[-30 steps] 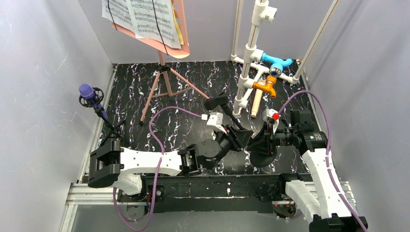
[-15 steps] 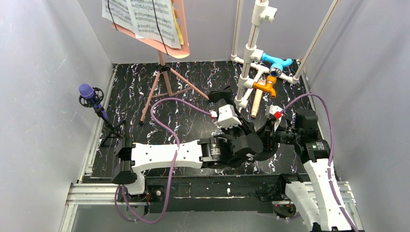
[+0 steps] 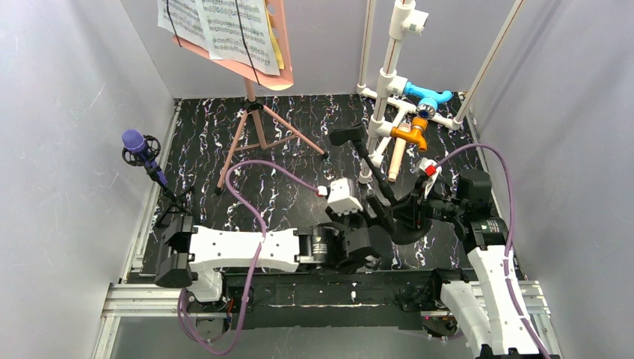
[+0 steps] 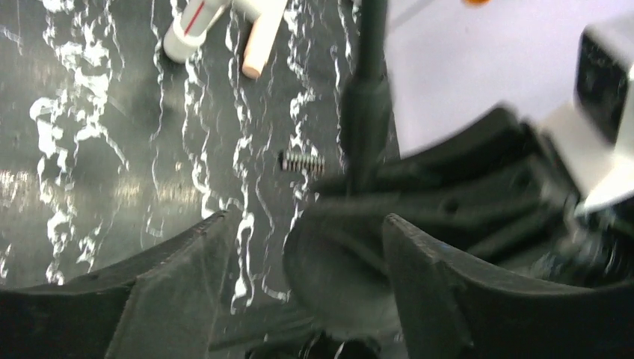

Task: Pack up the instrument practice props
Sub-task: Unscrew the knob on the microphone stand.

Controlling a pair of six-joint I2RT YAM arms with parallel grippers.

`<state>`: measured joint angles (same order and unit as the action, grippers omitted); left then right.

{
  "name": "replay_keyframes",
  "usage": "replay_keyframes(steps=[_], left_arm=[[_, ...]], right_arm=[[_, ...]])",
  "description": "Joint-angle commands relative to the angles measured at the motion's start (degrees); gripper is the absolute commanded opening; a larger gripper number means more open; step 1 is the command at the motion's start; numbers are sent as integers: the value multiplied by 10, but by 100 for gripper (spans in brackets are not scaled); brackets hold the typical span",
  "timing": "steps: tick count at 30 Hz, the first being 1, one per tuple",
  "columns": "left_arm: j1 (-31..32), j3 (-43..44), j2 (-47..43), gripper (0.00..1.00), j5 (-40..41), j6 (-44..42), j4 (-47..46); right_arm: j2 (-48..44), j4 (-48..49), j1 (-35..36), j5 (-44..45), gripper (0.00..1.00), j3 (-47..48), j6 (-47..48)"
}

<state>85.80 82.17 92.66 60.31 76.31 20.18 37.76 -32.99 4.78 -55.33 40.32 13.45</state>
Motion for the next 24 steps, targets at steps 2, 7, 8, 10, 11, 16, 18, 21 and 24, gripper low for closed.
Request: replay_keyframes(steps=[2,7,8,10,11,16,18,21,24], left_arm=[[14,-131,-91,95,-45,-155,-199],[12,-197,-136,98,-117,-253,-255],[11,-209,-146,98,-134,-272,-260],[11,-246,-172,98,-170,-312,-301],[11,-270,-189,98,-186,-328,-329],[4,-370,-271,98,-250,-428,-437],[-5,-396,-298,98,-277,-456,-454],[-24,-447,-344,98,-315,-471,-486],[-58,-495,-384,98,-373,-452,-521]], right_arm=[[13,74,-7,-22,1,10,-26],[18,81,-7,-67,1,12,-33],[19,83,-7,-73,1,11,-34],[21,87,-8,-83,1,10,-39],[22,91,-7,-88,1,9,-43],[25,114,-8,-112,1,0,-63],[26,118,-8,-123,1,-1,-66],[27,121,-8,-134,1,-2,-69],[27,124,-8,-149,1,-5,-70]])
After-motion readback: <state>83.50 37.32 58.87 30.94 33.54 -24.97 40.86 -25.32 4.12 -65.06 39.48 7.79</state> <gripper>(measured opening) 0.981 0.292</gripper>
